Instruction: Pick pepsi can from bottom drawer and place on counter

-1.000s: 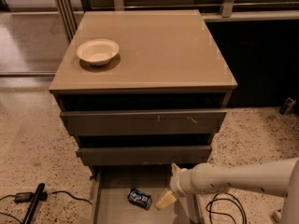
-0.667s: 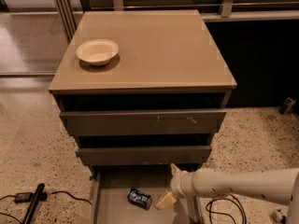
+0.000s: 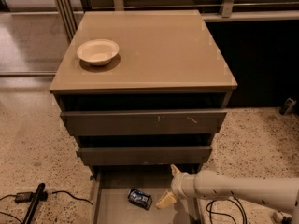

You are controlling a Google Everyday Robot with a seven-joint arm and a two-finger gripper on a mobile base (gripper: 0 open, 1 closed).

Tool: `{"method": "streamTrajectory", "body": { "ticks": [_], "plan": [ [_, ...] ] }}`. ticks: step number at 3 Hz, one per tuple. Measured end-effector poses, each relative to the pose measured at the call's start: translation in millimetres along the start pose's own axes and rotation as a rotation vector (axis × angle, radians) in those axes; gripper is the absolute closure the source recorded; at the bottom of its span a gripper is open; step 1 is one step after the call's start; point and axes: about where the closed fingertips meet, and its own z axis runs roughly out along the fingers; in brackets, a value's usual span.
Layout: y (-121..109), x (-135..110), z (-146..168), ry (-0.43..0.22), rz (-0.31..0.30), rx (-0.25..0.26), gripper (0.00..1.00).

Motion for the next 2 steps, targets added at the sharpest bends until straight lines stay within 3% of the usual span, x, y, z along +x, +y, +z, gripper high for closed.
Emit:
{"method": "streamTrajectory", "body": {
  "ticks": [2],
  "plan": [
    [7.9, 2.7, 18.2, 0.045, -0.031, 0.014, 0.0]
  ]
}}
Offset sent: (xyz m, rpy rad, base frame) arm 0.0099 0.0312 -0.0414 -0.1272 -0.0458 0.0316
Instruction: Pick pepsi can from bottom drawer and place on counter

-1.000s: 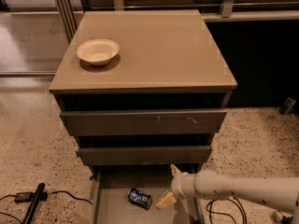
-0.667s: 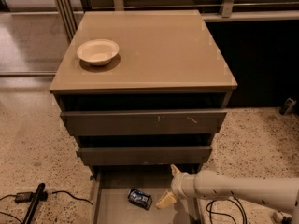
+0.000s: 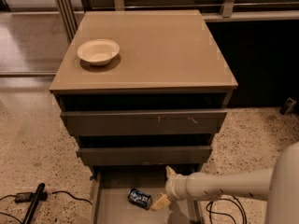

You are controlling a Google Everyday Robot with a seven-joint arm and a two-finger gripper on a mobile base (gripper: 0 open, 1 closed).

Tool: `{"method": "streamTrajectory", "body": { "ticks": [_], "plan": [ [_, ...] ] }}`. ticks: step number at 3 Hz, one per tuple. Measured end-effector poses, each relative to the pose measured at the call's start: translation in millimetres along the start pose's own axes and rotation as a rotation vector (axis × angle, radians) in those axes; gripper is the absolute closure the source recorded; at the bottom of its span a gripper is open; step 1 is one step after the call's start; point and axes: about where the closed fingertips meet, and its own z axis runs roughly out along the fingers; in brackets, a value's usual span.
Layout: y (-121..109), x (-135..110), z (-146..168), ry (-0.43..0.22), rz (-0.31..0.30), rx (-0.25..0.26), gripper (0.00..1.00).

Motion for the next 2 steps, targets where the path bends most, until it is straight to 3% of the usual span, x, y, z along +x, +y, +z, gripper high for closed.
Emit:
{"method": "streamTrajectory", "body": {
  "ticks": [2],
  "plan": [
    [-3.8, 31.3, 70.9, 0.04, -0.014, -0.01, 0.0]
  ]
}}
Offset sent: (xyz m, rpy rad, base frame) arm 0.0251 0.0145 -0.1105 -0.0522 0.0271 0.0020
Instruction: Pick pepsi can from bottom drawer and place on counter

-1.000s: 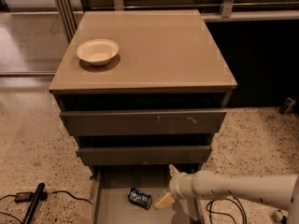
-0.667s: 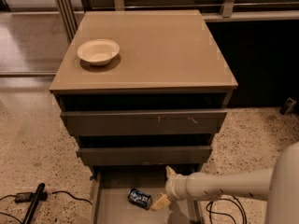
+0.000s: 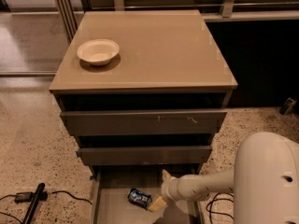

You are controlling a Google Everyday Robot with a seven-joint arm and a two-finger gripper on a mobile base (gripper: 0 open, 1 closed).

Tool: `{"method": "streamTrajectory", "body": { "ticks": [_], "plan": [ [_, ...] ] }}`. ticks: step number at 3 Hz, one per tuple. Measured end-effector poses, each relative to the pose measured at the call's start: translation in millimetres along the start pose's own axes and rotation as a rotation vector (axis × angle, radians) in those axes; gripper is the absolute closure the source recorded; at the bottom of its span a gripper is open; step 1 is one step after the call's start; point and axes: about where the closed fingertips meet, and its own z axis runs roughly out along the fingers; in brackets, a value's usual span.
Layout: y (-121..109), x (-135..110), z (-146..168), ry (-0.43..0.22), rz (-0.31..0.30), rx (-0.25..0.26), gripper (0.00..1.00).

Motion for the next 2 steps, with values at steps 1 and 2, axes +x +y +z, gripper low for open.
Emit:
{"method": "streamTrajectory", "body": {
  "ticks": [1, 2],
  "plan": [
    [-2.0, 12.1, 17.0, -0.012, 0.02, -0.012, 0.0],
    [-3.2, 17.4, 30.5, -0.057, 0.029, -0.024, 0.0]
  ]
}}
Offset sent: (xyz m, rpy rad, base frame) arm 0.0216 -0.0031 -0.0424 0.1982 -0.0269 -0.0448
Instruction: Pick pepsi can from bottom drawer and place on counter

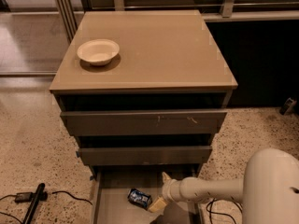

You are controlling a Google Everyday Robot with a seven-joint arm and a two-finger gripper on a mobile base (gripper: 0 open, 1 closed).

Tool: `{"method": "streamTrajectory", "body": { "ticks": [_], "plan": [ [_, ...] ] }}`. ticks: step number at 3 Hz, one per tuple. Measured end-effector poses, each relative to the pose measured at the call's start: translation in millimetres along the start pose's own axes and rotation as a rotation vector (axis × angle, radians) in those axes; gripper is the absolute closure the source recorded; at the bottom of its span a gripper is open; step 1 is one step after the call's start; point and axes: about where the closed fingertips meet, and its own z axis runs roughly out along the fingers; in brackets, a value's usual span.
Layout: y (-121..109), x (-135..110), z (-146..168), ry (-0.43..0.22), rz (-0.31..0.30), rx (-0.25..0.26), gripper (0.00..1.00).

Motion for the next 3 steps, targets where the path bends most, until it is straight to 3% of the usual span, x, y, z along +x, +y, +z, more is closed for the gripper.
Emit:
{"method": "streamTrajectory", "body": {
  "ticks": [2, 3],
  "plan": [
    [-7.3, 5.9, 16.4, -0.162, 0.063, -0.017, 0.0],
    [3.3, 8.4, 34.6, -0.168, 0.065, -0.04, 0.0]
  ]
}}
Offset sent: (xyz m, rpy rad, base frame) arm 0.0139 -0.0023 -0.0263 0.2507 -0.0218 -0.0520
